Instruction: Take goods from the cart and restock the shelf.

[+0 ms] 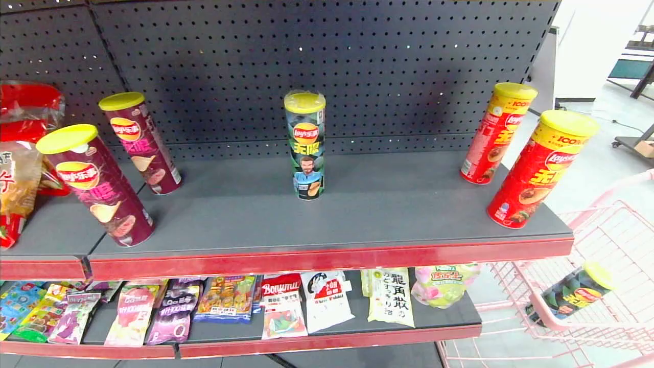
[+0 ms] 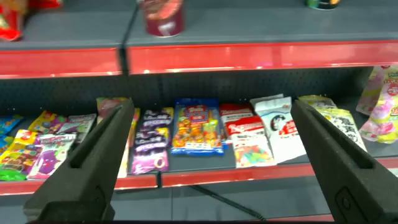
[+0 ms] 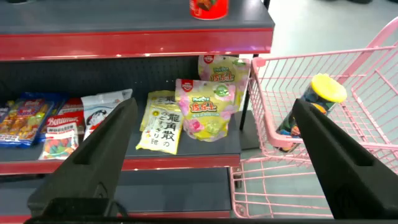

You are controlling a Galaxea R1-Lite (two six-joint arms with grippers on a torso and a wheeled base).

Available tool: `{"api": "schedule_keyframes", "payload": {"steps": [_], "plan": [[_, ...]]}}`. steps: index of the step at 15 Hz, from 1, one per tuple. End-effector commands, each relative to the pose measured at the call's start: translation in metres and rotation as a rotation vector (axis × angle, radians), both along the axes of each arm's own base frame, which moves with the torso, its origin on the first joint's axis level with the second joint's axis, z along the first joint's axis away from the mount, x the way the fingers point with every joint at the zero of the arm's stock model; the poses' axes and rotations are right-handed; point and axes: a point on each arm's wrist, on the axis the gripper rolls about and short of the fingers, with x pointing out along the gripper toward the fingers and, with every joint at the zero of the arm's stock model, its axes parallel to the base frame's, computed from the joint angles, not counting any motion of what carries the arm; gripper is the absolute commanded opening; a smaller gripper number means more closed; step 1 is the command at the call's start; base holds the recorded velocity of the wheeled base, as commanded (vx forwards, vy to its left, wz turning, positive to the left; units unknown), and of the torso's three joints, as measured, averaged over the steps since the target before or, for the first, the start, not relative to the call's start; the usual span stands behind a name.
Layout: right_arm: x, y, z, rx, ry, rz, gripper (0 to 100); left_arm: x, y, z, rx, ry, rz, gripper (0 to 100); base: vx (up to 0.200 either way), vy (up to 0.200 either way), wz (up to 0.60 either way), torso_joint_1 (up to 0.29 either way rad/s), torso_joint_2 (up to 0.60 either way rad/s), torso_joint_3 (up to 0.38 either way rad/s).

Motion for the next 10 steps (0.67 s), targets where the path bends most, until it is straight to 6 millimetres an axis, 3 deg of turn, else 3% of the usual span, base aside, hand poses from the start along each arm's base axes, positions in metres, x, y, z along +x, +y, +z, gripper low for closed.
{"api": "schedule_keyframes", "payload": {"steps": [1, 10], "plan": [[0.0, -0.0001, -0.0001, -0.001, 0.0, 0.001, 100, 0.0001, 0.0, 0.0001, 0.0, 0.0, 0.0, 100, 0.0, -0.2, 0.0, 0.017, 0.01, 0.002], [0.0, -0.0001, -0.0001, 0.001, 0.0, 0.001, 100, 0.0001, 0.0, -0.0001, 0.0, 0.001, 0.0, 100, 0.0, -0.2, 0.0, 0.002, 0.0, 0.002]]}}
